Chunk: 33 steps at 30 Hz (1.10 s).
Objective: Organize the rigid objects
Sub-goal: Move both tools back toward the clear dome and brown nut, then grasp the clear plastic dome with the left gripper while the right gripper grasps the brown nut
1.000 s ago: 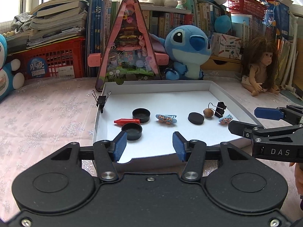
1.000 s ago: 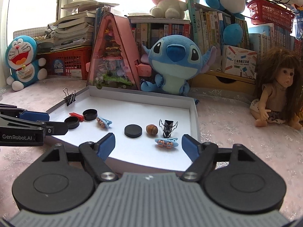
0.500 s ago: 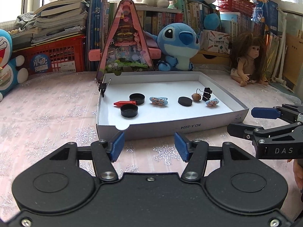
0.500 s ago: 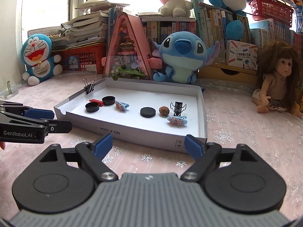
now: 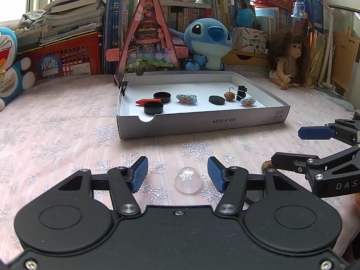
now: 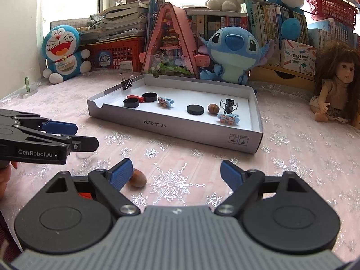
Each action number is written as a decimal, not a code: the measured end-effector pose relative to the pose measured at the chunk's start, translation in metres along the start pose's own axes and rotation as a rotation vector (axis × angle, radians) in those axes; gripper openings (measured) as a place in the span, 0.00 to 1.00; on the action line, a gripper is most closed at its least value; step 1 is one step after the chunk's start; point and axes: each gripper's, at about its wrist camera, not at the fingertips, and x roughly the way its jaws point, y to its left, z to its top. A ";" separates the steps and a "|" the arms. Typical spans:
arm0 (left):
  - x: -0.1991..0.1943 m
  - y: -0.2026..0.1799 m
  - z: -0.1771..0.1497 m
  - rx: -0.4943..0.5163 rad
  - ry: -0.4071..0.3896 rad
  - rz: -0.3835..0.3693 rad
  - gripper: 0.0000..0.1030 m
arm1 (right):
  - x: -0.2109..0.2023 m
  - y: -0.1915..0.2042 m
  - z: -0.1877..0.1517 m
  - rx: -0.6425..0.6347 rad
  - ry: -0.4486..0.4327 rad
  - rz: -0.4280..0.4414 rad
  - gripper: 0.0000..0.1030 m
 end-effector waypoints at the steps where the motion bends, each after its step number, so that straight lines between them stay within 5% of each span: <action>1: 0.000 0.000 -0.002 0.002 0.001 -0.001 0.55 | -0.001 0.003 -0.002 -0.015 -0.002 0.004 0.88; 33: 0.000 -0.008 -0.014 0.024 -0.002 0.014 0.55 | 0.008 0.014 -0.011 -0.035 0.041 0.018 0.83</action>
